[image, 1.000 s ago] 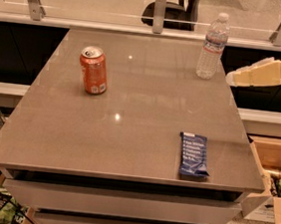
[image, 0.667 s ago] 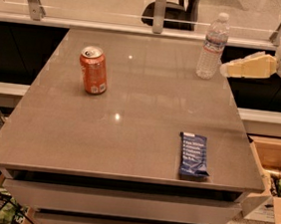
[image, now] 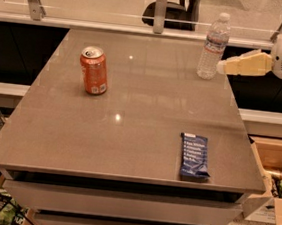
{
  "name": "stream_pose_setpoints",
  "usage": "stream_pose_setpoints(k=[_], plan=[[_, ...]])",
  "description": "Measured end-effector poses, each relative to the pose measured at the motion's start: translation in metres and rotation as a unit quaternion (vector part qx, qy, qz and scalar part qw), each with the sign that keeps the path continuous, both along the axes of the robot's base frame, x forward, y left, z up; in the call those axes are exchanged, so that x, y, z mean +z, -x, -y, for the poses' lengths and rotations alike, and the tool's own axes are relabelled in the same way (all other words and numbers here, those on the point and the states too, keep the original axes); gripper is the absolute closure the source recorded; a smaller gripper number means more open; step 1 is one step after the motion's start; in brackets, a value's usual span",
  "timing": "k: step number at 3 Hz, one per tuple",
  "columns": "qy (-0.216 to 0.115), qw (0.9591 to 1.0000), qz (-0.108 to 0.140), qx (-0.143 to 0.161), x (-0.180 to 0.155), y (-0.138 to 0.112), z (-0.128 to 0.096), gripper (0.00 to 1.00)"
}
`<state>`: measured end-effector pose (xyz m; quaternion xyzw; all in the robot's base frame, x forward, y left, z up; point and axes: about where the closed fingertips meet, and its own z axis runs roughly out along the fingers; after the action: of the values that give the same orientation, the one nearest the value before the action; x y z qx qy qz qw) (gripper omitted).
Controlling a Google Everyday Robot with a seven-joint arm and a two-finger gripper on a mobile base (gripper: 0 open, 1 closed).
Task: Move water bottle near coke can
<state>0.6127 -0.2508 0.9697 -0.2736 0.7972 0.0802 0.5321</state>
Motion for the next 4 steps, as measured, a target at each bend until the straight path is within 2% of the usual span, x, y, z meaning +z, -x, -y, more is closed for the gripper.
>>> stream_pose_setpoints(k=[2,4], plan=[[-0.043,0.9989,0.019,-0.001,-0.006,-0.027,-0.008,0.00],[-0.087,0.9955,0.027,0.025,-0.018,-0.056,-0.021,0.00]])
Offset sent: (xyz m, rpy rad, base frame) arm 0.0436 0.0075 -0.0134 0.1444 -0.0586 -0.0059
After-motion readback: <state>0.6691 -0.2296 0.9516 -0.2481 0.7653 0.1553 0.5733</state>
